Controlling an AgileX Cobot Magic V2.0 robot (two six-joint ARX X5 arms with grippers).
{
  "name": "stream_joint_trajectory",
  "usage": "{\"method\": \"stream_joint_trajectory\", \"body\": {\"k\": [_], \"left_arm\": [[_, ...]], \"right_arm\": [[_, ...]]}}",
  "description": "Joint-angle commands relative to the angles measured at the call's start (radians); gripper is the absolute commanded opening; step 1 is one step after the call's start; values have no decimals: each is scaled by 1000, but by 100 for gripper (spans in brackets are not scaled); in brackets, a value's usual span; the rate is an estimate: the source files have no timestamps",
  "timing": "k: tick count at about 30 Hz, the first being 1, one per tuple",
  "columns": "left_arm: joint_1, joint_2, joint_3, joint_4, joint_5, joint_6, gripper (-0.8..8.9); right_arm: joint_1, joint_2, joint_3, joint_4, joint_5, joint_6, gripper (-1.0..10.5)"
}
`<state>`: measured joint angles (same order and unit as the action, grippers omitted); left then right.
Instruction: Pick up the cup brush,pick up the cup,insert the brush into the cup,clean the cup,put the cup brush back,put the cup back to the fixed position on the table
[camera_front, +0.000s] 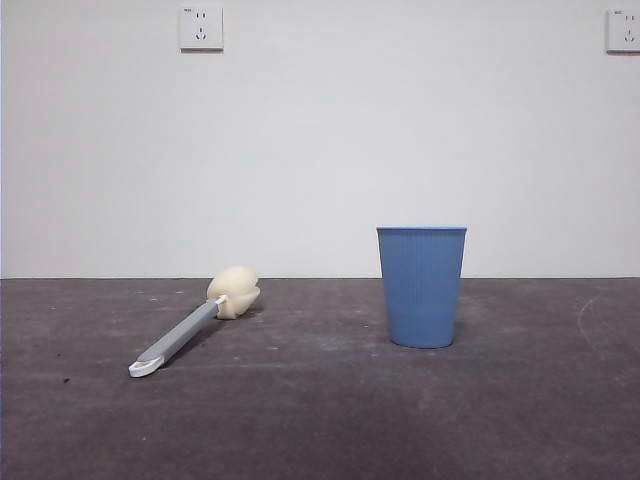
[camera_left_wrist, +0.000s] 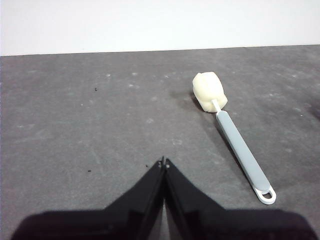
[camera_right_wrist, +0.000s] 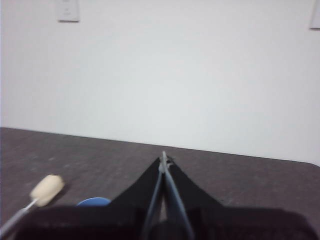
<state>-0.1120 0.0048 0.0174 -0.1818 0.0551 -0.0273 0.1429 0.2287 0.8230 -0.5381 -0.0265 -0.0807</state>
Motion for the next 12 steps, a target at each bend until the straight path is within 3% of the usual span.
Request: {"method": "stream_joint_trajectory", "body": {"k": [1, 7, 12], "left_arm": [[3, -2, -15, 8, -1, -6, -3], [3, -2, -15, 8, -1, -6, -3], [2, -2, -15, 8, -1, -6, -3]], "right_arm": [[-33, -51, -129, 92, -3, 34, 2], [-96, -178, -428, 340, -55, 77, 2], [-130, -225, -592, 428, -56, 81, 2]]}}
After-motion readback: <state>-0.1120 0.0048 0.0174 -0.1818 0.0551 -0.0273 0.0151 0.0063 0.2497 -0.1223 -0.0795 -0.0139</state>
